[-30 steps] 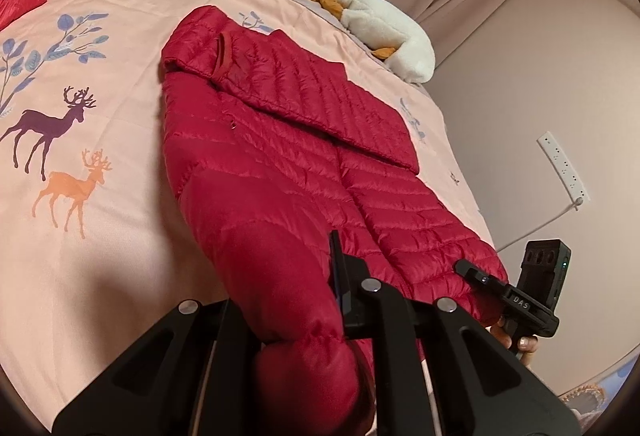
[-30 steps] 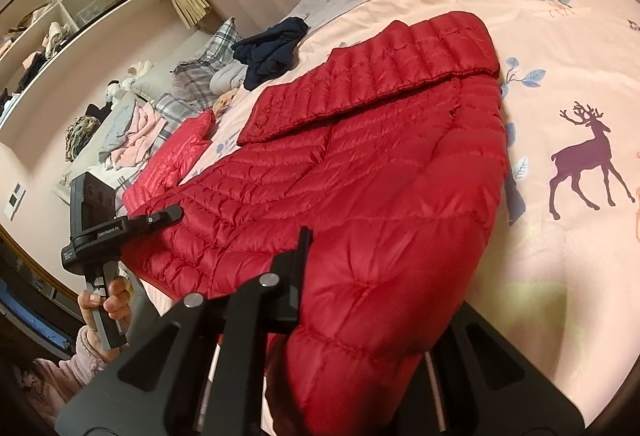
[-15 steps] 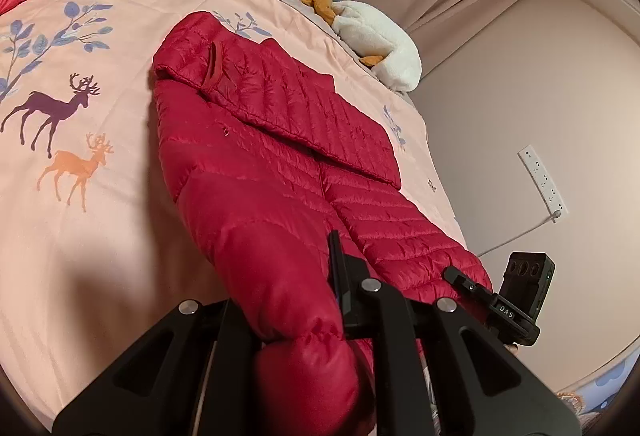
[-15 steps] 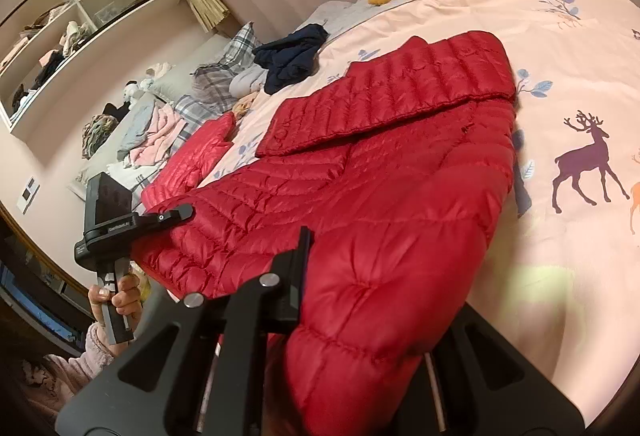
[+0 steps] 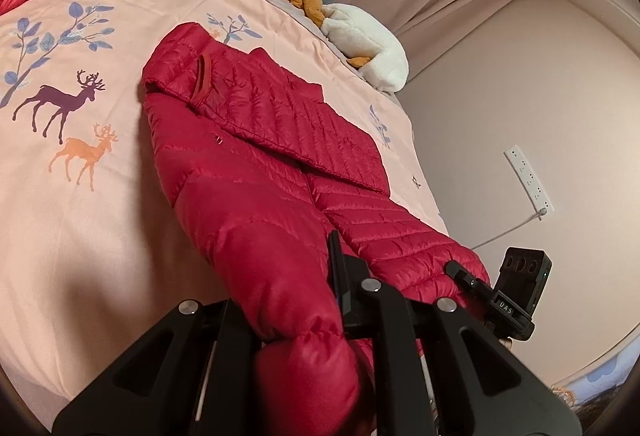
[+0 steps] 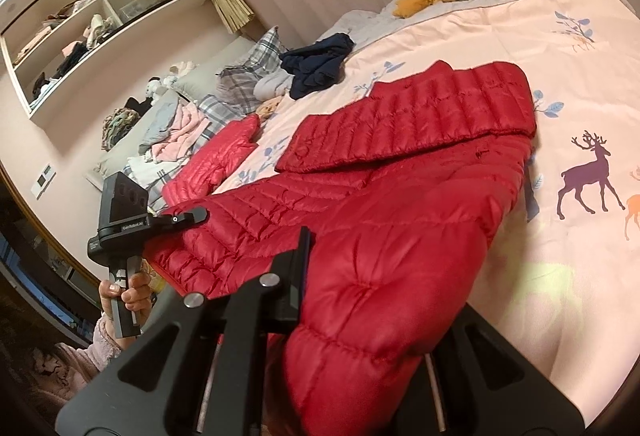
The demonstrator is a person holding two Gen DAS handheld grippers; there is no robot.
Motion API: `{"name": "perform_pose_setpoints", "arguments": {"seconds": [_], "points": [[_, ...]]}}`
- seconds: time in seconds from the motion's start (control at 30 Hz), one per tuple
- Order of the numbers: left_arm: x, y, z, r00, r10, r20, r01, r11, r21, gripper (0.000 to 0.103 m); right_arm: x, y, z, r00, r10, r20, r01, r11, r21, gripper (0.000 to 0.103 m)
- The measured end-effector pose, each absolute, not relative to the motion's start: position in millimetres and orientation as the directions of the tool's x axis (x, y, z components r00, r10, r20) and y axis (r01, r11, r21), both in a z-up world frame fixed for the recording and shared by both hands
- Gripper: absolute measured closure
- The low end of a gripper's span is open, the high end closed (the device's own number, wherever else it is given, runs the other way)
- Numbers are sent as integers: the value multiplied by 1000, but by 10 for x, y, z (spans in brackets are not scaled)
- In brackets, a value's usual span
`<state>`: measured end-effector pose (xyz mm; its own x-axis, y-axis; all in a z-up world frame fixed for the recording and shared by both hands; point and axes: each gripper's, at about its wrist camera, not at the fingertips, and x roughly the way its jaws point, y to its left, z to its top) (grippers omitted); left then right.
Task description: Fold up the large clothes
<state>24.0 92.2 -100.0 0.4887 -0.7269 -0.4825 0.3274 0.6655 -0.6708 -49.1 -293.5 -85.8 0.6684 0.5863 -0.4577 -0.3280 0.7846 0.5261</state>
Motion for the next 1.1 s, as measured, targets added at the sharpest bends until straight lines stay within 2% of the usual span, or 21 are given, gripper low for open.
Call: {"name": "perform_pose_setpoints", "arguments": {"seconds": [0.53, 1.1], "points": [[366, 973, -729, 495, -746, -445, 389, 648, -654, 91, -805, -3000, -531, 683, 630, -368, -415, 750, 515, 92], [1007, 1071, -596, 546, -706, -451, 372, 687, -625, 91, -186, -3073, -339, 749, 563, -349, -376, 795, 476, 91]]}}
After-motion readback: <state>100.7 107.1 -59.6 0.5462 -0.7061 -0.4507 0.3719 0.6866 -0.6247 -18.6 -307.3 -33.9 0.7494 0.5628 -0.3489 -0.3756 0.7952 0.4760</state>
